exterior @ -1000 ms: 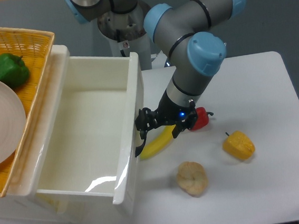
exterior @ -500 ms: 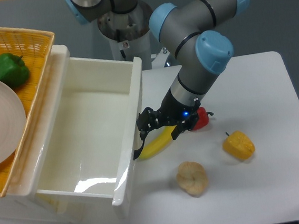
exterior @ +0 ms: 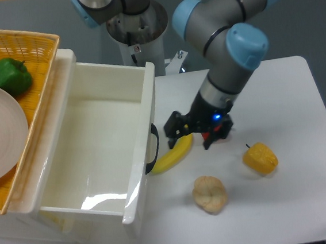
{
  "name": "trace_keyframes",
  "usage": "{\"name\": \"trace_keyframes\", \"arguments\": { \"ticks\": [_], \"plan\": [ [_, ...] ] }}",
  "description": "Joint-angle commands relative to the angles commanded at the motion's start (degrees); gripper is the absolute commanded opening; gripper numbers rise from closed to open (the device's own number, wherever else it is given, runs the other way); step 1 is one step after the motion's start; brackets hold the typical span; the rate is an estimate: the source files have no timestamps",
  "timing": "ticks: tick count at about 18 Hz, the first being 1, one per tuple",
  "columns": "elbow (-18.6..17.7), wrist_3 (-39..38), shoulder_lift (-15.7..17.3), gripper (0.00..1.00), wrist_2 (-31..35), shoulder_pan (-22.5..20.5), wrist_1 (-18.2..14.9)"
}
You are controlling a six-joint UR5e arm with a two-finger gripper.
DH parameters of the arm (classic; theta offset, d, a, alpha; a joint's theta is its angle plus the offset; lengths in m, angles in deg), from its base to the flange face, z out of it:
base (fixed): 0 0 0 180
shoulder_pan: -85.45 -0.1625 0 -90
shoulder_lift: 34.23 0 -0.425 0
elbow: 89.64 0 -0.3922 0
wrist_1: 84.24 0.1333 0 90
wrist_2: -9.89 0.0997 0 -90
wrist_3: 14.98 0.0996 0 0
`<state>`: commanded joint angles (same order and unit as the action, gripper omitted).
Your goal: Slide open the top white drawer
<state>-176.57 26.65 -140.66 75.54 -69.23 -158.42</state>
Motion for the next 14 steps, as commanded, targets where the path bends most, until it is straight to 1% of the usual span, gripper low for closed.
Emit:
{"name": "trace_keyframes", "arguments": {
  "ticks": [1,3,5,8,10,11,13,14],
  "plan": [
    [0.0,3.51,0.09,1.0,2.1,-0.44,0.0],
    [0.09,9.85,0.09,1.0,9.03,-0.62,0.09],
    [0.09,14.25,0.09,1.0,14.58,-0.8,0.44],
    [0.44,18.04,-0.61,1.0,16.27,-2.02,0.62],
    [0.62,21.11,-2.36,1.0,17.32,-2.29,1.49],
    [0.7,23.3,-3.15,1.0,19.33,-2.38,2.19],
    [0.7,27.0,-3.95,1.0,25.39,-2.21,2.55],
    [0.7,27.88,-4.21,1.0,26.89,-2.29,2.9]
  ]
}}
